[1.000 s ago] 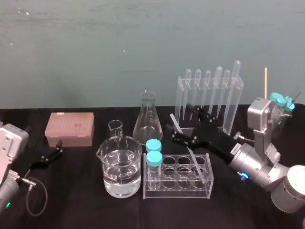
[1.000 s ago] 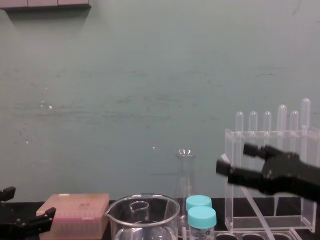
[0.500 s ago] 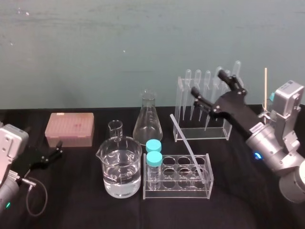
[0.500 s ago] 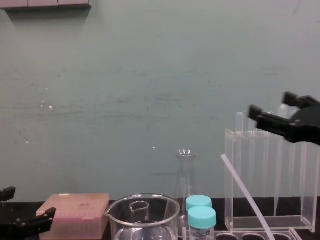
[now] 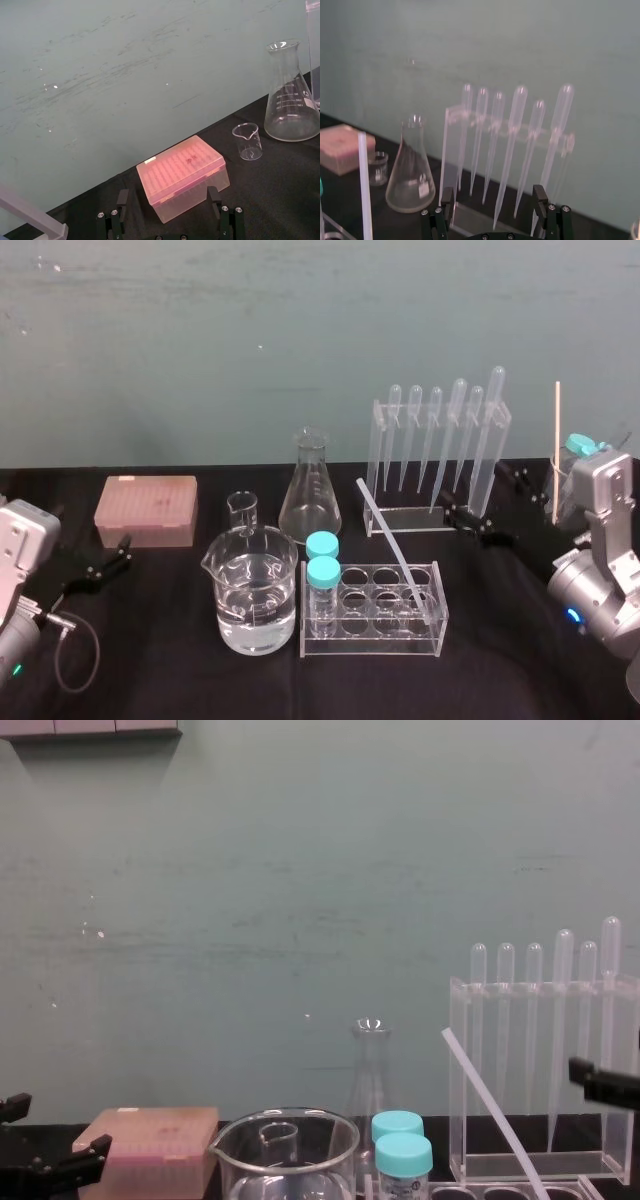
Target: Pick up the stirring rod with one hand, then place it down.
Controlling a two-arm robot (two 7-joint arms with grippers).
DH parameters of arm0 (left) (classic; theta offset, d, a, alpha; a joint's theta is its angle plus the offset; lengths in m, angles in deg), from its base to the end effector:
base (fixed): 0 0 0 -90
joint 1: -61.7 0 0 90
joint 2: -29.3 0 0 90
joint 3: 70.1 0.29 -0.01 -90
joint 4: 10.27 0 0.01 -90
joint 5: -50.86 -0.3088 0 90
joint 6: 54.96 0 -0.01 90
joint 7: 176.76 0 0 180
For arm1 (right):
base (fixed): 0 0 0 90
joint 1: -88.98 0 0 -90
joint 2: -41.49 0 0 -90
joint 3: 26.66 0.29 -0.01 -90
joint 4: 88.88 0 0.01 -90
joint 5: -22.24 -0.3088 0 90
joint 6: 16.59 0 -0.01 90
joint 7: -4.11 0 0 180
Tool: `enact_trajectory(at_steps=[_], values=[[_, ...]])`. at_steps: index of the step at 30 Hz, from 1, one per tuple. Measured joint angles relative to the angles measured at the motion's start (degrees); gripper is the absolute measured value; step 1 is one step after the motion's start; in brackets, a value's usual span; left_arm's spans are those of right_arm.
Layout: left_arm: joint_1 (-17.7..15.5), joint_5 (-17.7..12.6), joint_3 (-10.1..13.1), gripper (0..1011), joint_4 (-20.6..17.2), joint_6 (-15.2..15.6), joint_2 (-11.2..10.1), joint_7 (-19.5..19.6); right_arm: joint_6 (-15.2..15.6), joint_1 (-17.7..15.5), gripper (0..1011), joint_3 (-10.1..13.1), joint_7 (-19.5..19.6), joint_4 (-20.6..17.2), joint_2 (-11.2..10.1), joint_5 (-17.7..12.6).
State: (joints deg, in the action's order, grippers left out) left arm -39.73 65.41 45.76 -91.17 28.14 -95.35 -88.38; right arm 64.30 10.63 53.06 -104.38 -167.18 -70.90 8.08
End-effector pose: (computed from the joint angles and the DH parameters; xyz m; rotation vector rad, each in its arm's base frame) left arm 0.3581 0.0827 -0.3023 0.3046 -0.2850 1.2480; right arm 0.3809 -0.0857 -0.2862 -0.0709 -0.1962 -1.1416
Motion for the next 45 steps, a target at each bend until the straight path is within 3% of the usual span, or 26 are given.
enact_trajectory(at_steps=[5,45], values=[[0.00,0.00,0.00,1000,0.00,0.00,0.00,0.00,1.81,-0.06,1004,0.00,0.15,0.38,0.34,0.98],[0.00,0.00,0.00,1000,0.00,0.00,0.00,0.00,1.48,-0.14,1004,-0.06,0.08,0.28,0.11,0.63]])
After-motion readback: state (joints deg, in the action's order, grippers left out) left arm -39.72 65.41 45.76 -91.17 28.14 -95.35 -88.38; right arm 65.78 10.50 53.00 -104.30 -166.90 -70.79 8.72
